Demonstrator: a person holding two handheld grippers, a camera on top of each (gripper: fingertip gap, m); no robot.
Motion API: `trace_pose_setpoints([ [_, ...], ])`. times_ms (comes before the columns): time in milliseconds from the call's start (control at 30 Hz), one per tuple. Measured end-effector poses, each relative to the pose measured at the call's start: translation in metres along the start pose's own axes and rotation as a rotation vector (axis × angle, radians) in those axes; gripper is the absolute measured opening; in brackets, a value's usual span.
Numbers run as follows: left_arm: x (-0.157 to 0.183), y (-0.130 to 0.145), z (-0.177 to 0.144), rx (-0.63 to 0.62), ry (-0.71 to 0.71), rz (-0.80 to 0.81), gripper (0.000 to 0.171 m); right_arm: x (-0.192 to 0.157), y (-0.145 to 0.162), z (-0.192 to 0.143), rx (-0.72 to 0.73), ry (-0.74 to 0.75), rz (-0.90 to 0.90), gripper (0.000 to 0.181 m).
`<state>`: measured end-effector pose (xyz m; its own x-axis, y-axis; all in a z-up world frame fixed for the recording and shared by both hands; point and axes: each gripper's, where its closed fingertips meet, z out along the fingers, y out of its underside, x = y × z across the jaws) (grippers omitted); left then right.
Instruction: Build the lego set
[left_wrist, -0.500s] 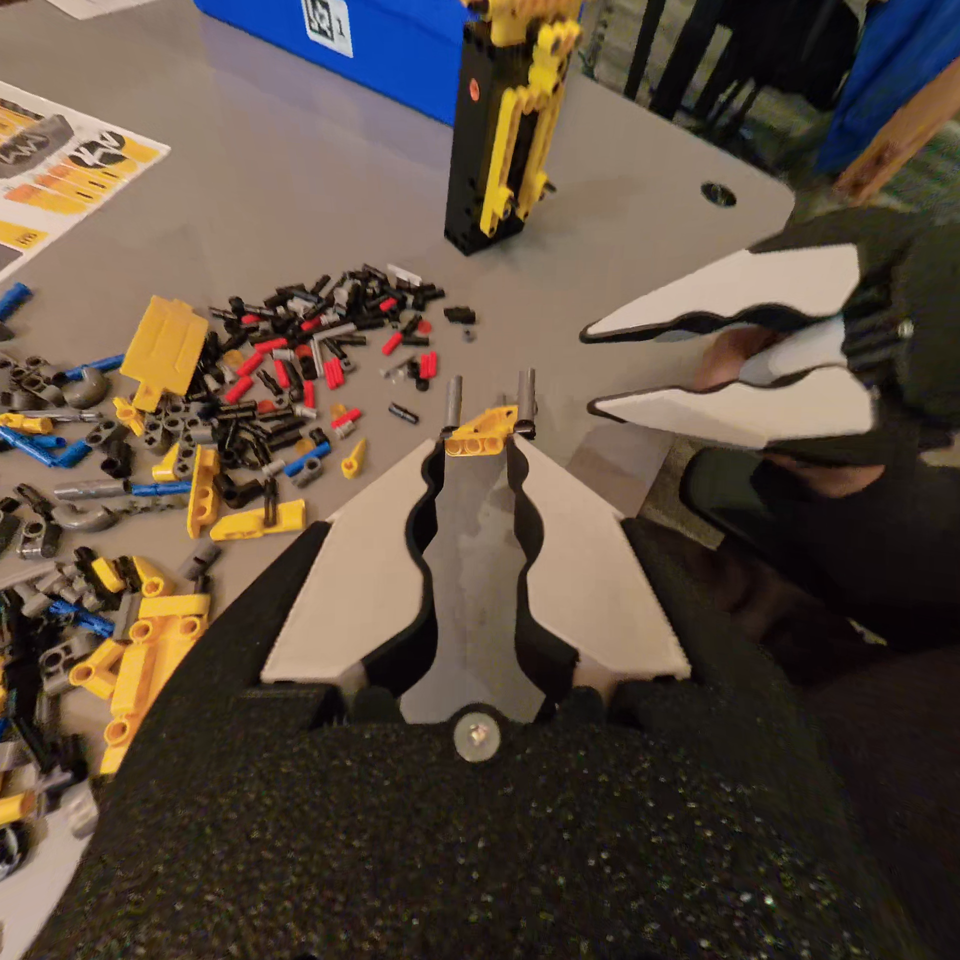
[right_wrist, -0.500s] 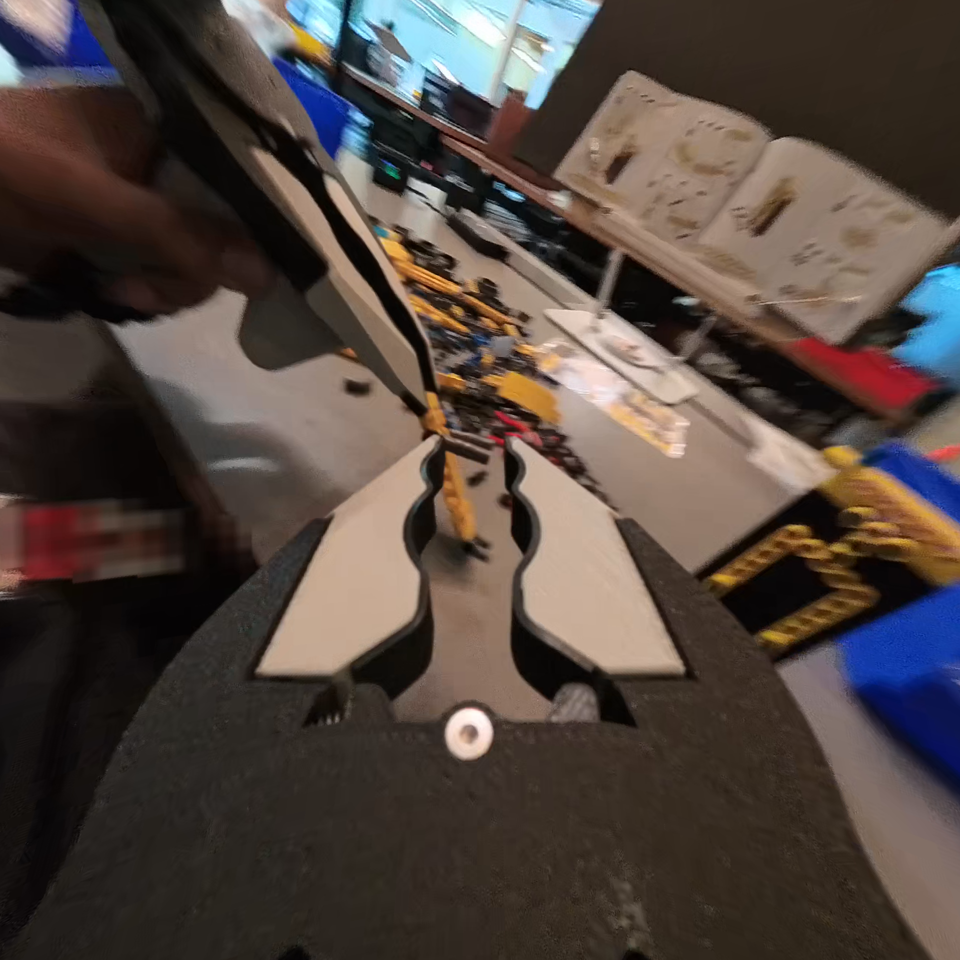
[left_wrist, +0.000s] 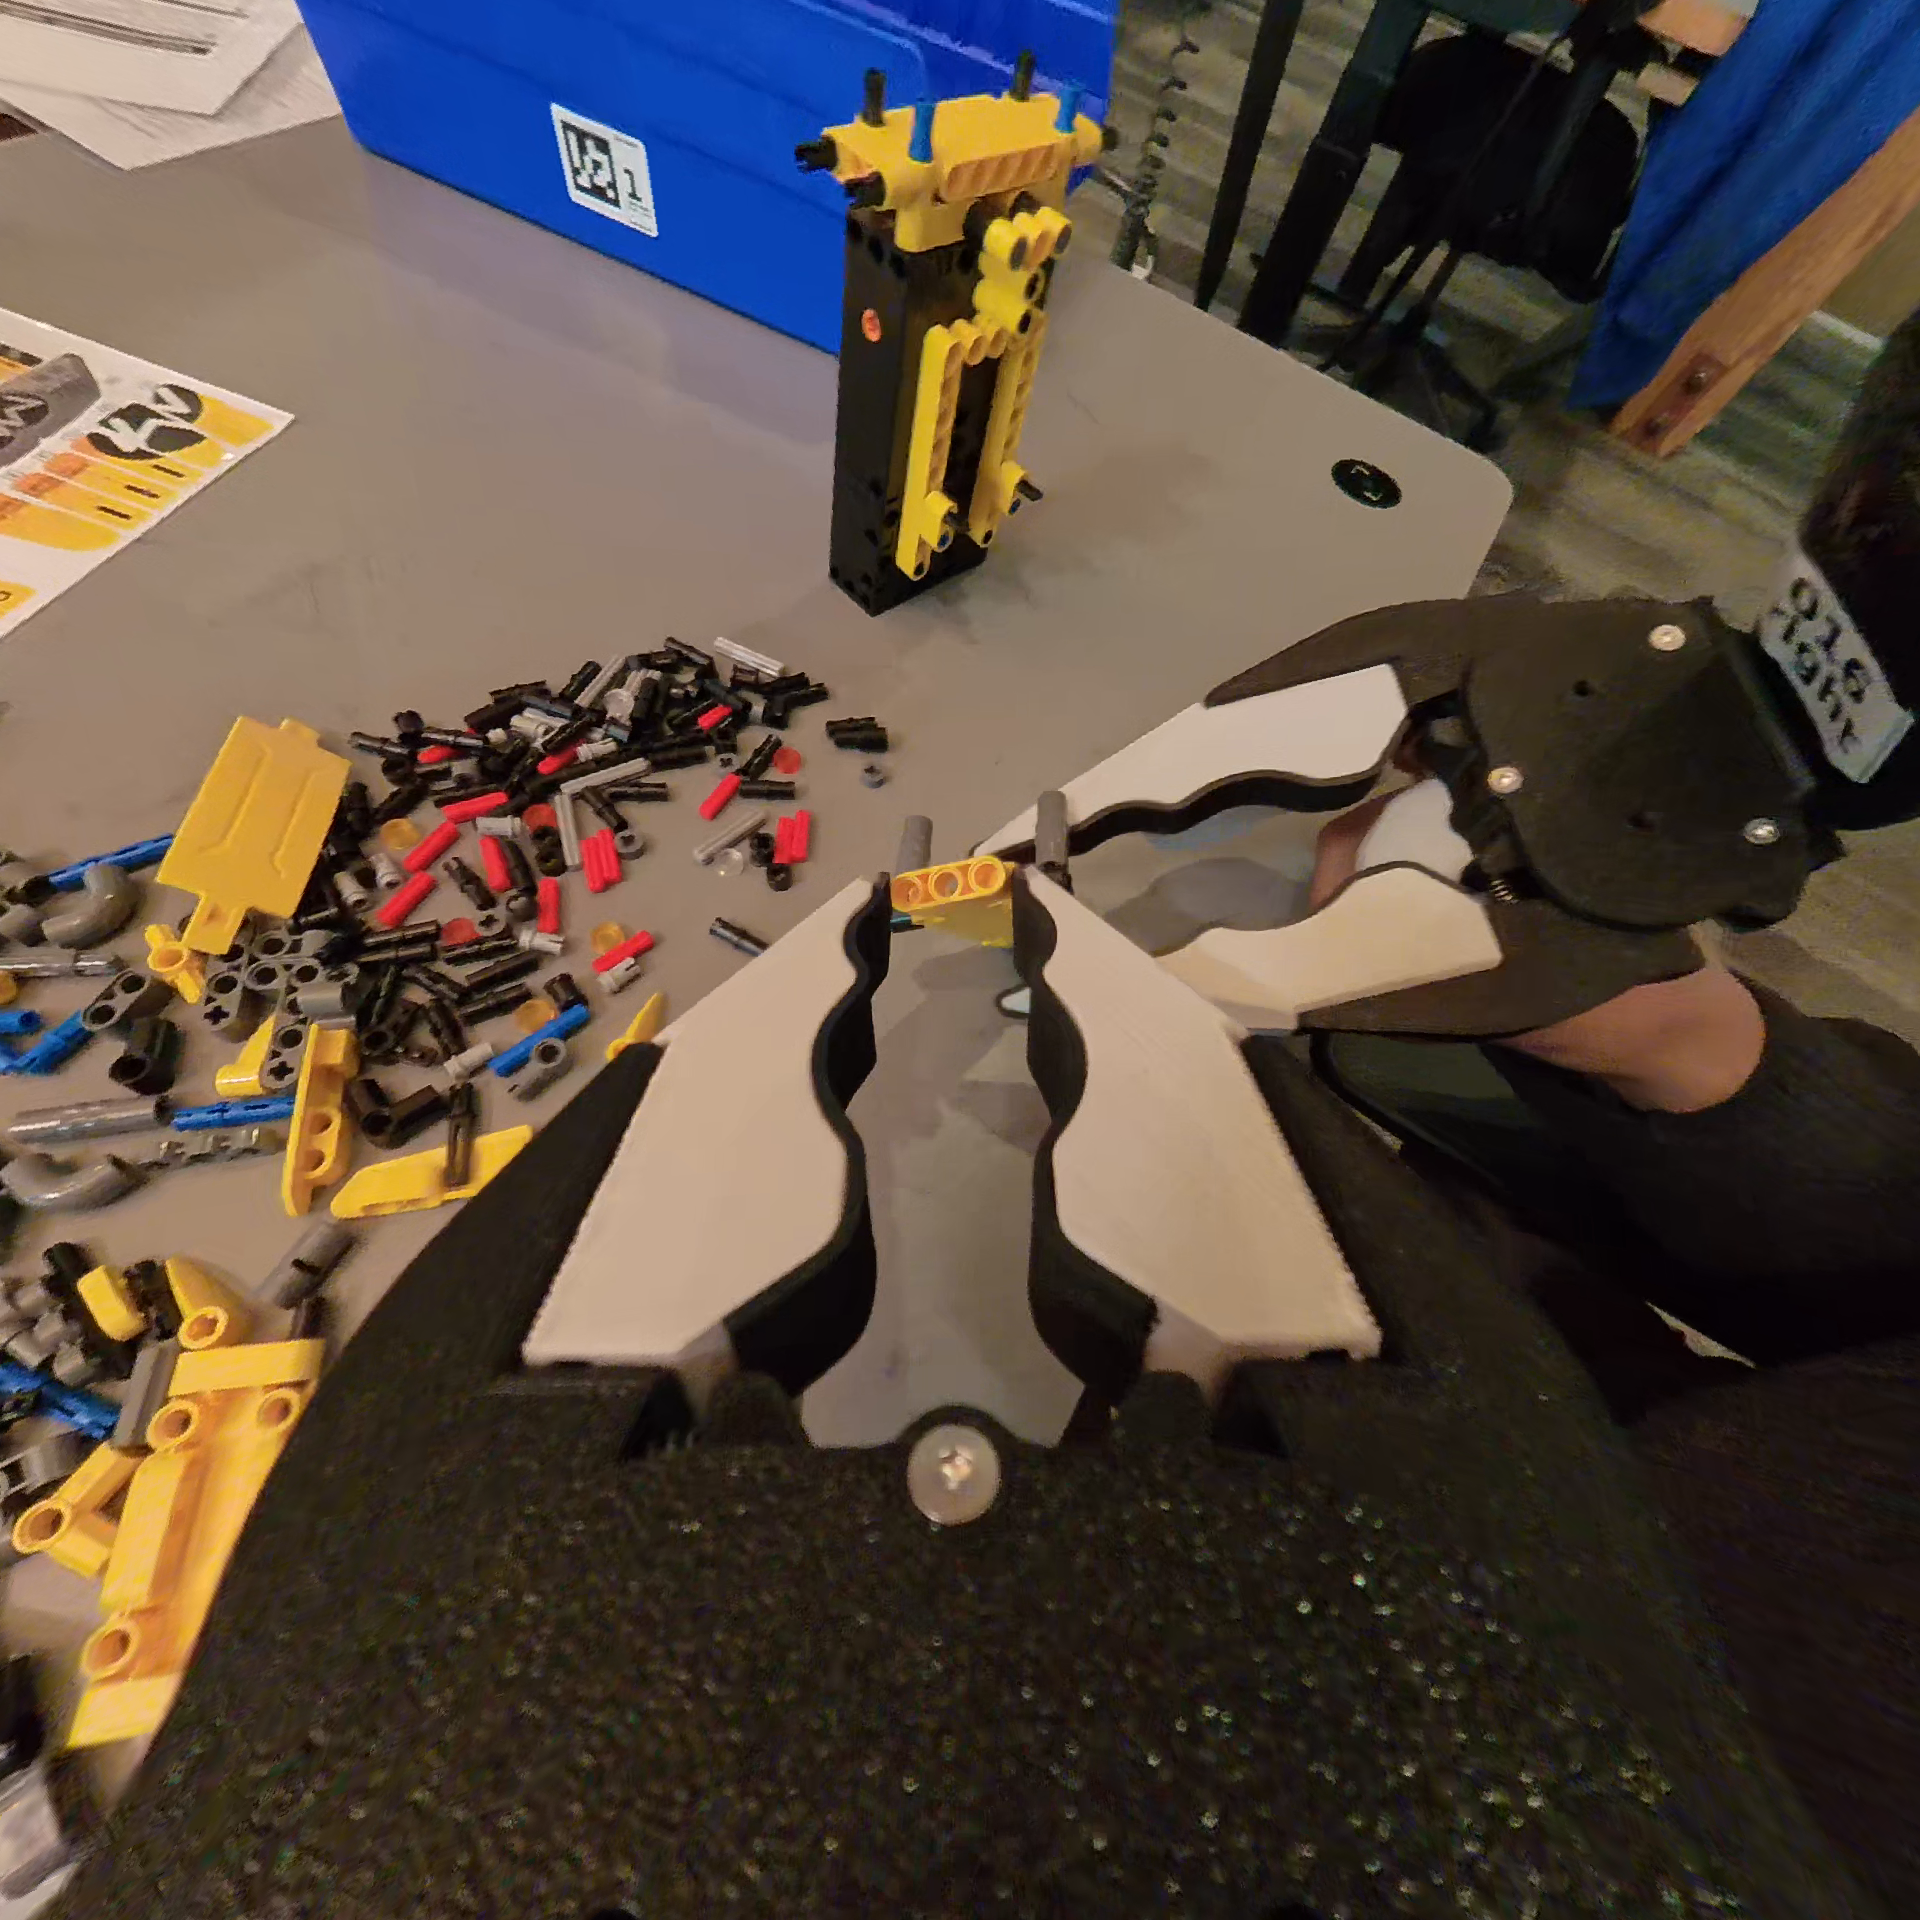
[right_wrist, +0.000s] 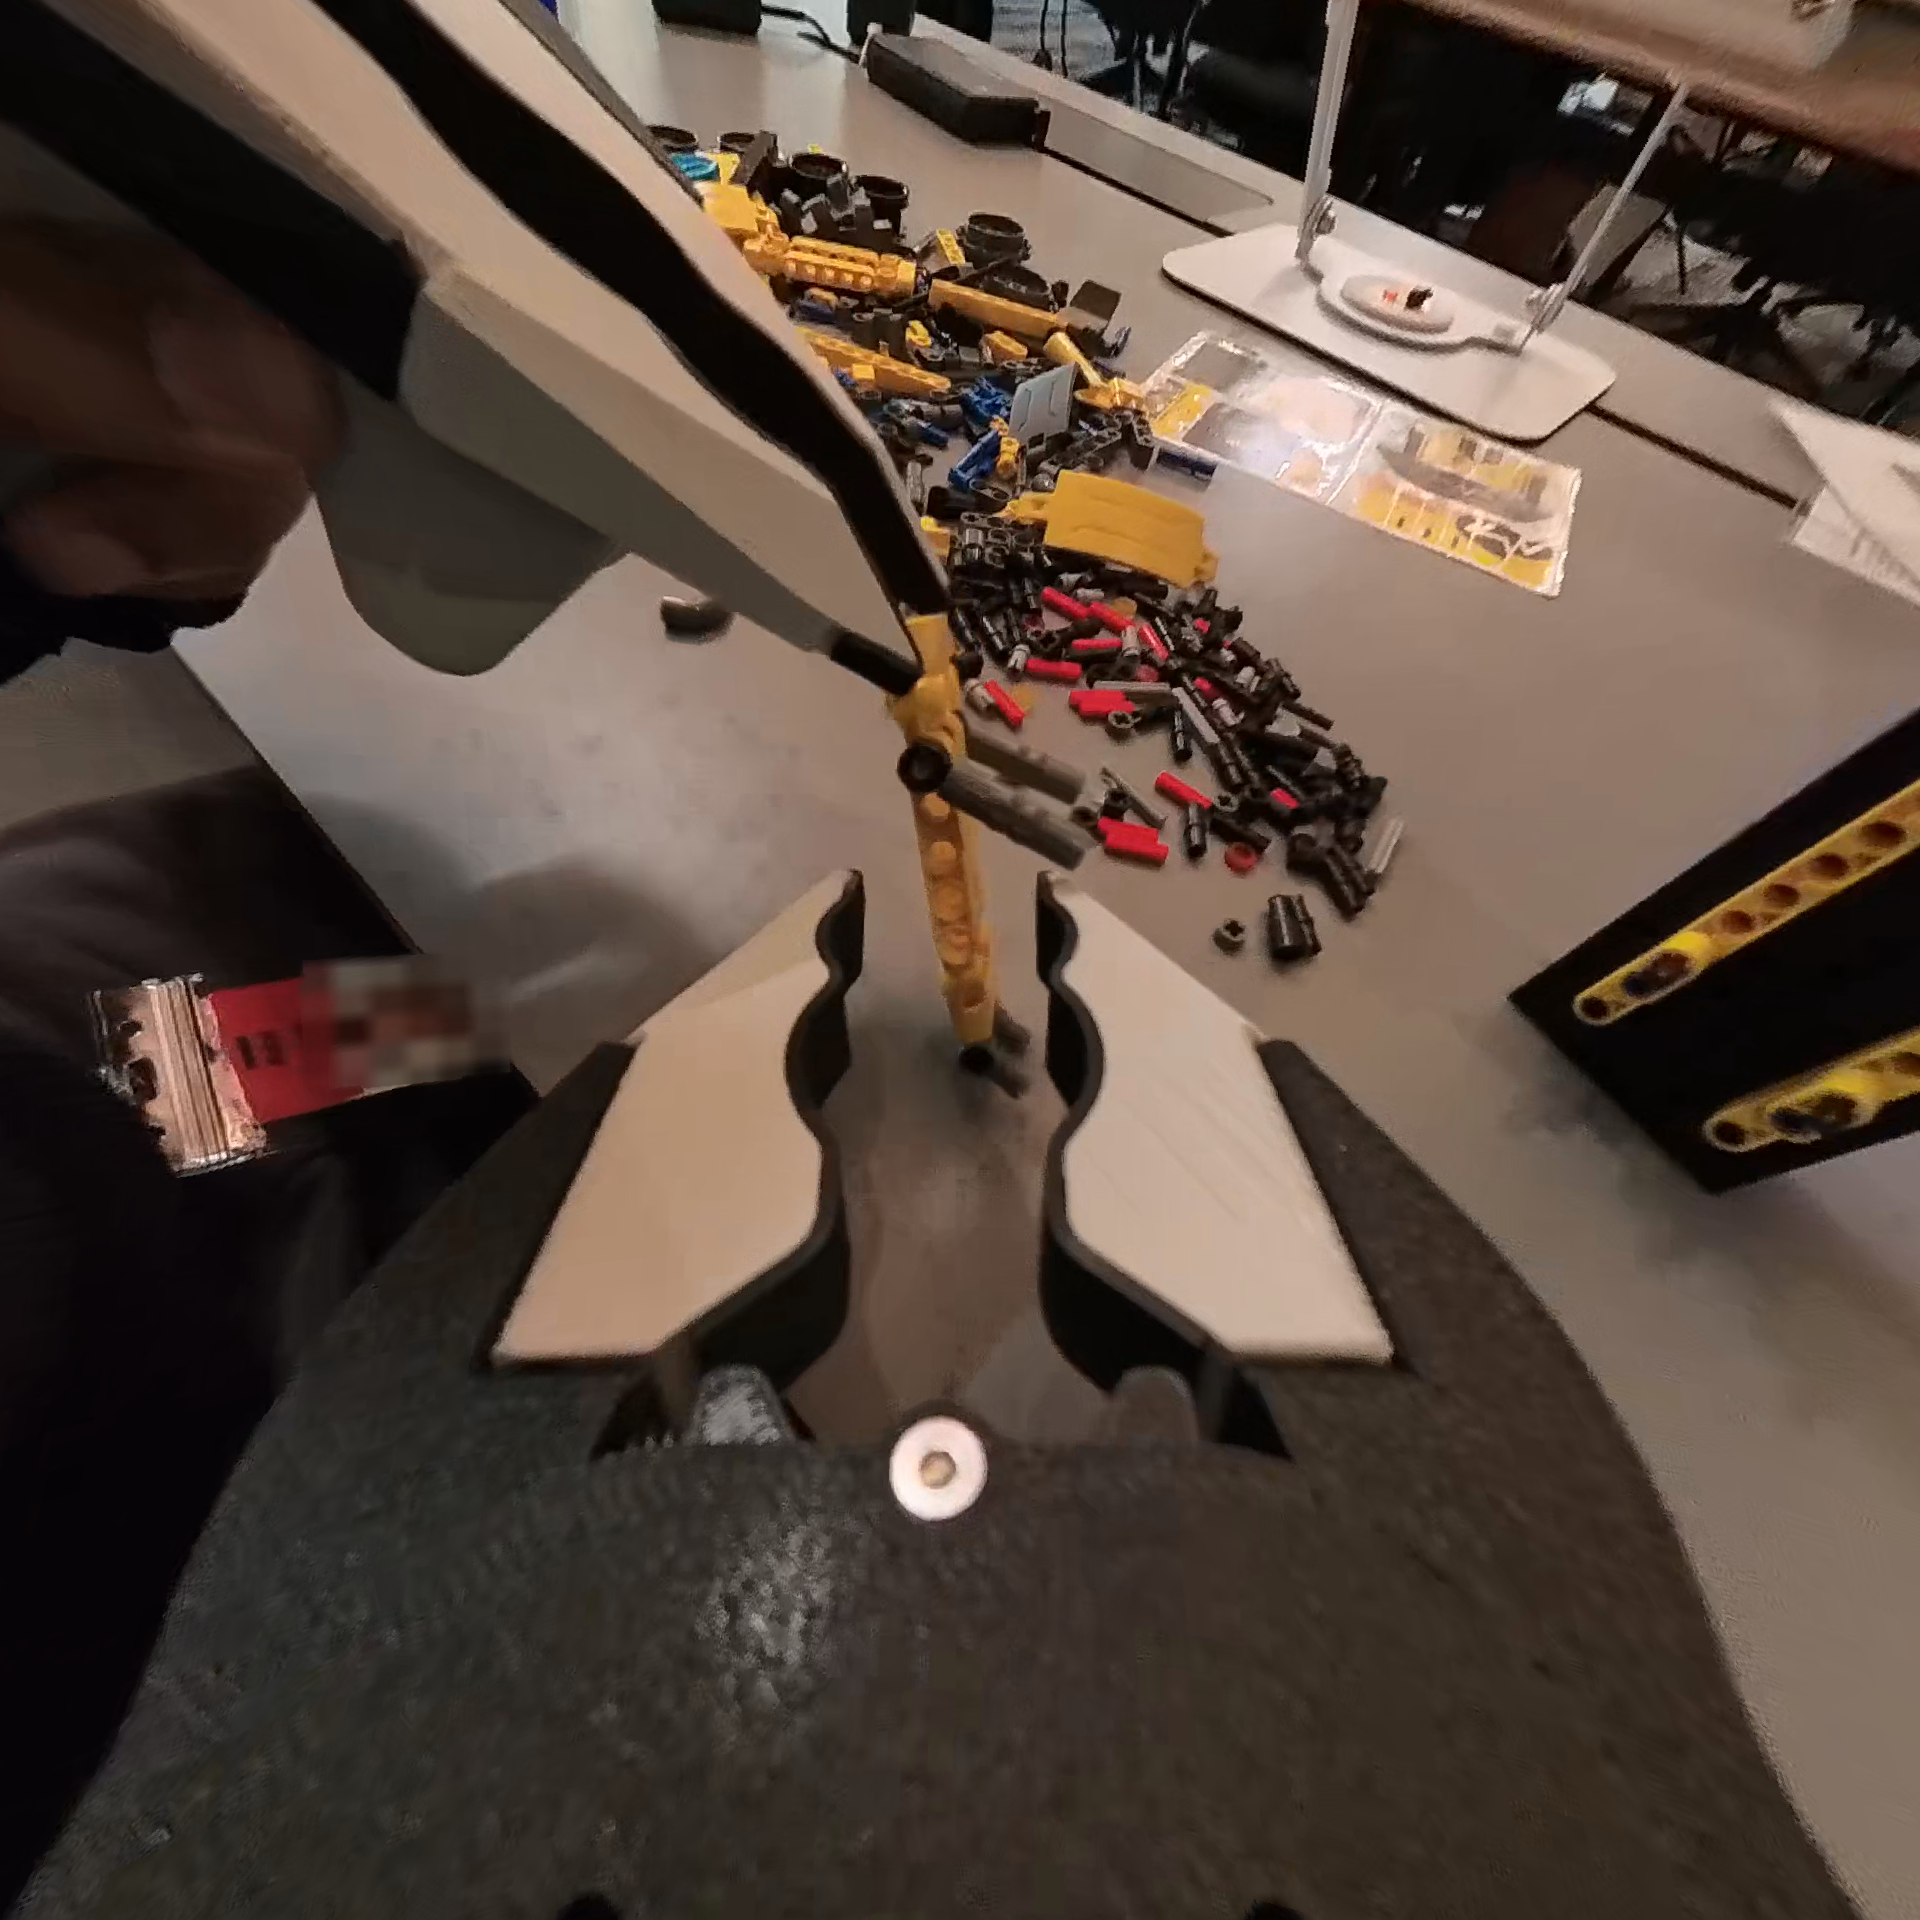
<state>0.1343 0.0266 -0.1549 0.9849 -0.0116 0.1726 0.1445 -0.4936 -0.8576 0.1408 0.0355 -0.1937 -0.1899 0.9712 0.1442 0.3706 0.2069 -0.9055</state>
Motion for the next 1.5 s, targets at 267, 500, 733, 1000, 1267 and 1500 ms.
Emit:
trace_pose_setpoints([
  [267,0.013,-0.017,0.004,0.089,0.041,0.042,0.025,0.017,0.001,-0.01,-0.028,0.089,-0.075,0.007],
  [500,0.002,-0.052,0.005,0.23,0.129,0.014,0.049,0.051,-0.015,-0.048,0.15,0.105,0.044,0.007],
  [733,-0.022,-0.074,0.071,0.101,0.247,0.04,0.05,0.069,-0.029,-0.09,0.383,-0.008,0.195,0.007],
  [1000,-0.023,-0.076,0.131,-0.004,0.303,0.06,0.05,0.075,-0.03,-0.106,0.47,-0.017,0.179,0.007],
  [1267,-0.014,-0.074,0.146,-0.03,0.359,0.051,0.039,0.079,-0.024,-0.102,0.503,-0.037,0.224,0.007],
  [1500,-0.019,-0.075,0.141,-0.014,0.383,-0.038,0.037,0.075,-0.026,-0.098,0.512,-0.047,0.223,0.008],
])
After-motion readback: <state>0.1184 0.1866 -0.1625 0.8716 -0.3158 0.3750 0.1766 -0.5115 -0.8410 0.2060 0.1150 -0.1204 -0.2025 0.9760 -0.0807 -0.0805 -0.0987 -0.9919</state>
